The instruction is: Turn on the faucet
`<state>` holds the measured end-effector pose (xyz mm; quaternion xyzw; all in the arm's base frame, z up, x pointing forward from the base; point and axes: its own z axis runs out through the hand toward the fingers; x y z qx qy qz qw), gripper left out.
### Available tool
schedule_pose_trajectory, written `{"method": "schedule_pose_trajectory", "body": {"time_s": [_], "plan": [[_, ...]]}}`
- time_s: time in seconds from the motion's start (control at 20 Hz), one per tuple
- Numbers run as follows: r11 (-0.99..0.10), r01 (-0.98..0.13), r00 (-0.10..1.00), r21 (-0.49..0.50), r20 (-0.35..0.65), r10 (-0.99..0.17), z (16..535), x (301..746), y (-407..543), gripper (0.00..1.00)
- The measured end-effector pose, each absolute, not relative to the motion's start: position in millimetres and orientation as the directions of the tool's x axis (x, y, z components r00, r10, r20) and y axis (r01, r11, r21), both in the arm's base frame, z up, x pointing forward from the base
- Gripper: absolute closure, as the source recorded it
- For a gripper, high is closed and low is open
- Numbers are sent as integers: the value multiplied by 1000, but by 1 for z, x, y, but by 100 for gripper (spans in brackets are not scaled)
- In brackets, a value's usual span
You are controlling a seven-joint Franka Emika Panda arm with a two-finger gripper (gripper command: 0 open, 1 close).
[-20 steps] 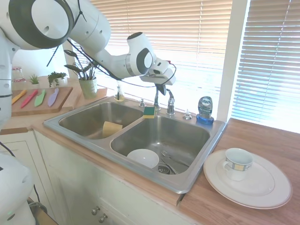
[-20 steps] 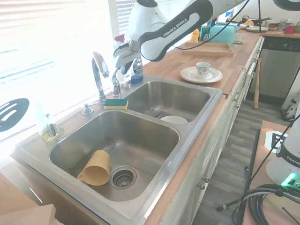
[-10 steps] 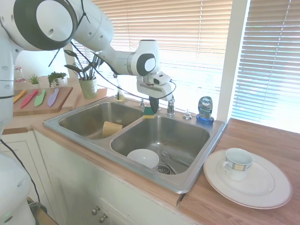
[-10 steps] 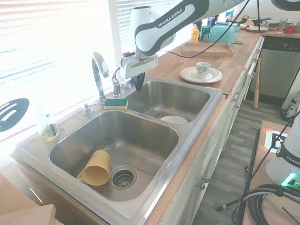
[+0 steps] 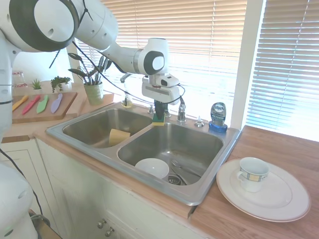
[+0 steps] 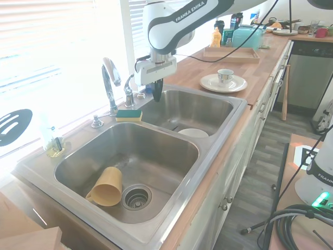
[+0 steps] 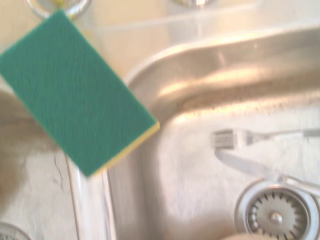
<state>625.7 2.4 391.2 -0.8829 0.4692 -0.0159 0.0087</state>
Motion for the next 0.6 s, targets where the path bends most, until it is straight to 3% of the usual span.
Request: {"method": "schedule_pose_trajectory", "body": {"time_s": [0.6], "plan": [[-577,-817,577,-19,-7,-817,385,522,2,100]]}}
